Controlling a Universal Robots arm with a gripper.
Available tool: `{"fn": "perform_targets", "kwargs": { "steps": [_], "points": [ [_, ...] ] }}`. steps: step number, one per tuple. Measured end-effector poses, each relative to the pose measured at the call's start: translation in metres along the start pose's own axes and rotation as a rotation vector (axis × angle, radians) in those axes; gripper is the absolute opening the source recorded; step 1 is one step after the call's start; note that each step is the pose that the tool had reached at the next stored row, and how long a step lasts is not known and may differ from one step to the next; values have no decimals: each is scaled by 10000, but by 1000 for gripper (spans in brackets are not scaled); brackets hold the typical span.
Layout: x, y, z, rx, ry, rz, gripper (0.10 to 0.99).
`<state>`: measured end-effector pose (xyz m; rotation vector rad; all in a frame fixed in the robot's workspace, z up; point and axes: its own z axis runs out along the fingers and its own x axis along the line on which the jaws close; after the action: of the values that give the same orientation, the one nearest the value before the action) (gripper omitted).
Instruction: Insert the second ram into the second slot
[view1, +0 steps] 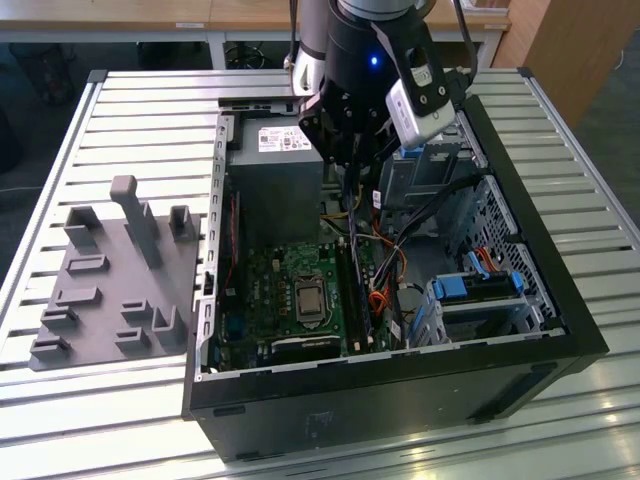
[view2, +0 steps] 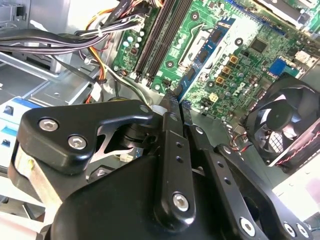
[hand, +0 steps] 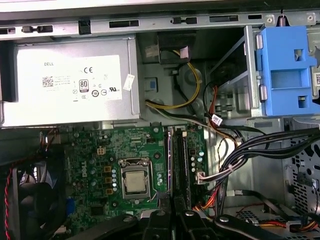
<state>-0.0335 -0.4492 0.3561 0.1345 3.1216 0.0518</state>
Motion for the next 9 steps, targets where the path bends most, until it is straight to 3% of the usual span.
{"fn": "perform_targets", "kwargs": {
  "steps": [5,9],
  "points": [
    [-1,-10,3,2,2,-51,137],
    [-1,-11,7,-5,16,-451,137]
  ]
}}
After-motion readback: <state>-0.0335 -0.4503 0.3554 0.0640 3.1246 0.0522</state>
